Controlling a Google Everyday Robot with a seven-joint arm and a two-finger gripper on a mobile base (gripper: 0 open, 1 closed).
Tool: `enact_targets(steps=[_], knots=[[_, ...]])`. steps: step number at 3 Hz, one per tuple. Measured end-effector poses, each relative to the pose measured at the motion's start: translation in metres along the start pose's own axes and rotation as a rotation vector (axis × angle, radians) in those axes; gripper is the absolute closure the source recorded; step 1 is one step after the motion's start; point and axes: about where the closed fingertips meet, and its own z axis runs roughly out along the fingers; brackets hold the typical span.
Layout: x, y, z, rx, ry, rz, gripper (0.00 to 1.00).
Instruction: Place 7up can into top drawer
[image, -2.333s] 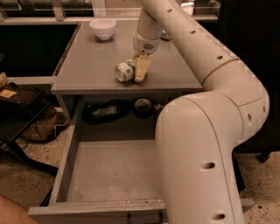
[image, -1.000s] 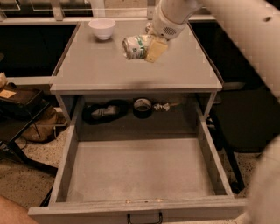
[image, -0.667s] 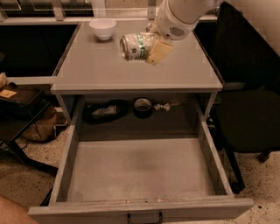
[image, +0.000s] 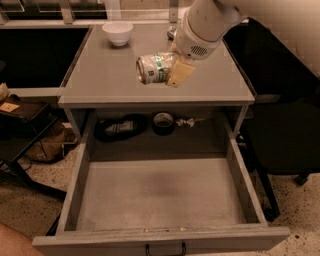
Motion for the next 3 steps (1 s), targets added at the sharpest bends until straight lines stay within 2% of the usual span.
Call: enact_targets(steps=[1, 3], knots=[[0.001, 0.006, 0.007, -0.010, -0.010, 0.013, 1.00], [0.027, 0.056, 0.049, -0.055, -0.033, 0.127, 1.00]])
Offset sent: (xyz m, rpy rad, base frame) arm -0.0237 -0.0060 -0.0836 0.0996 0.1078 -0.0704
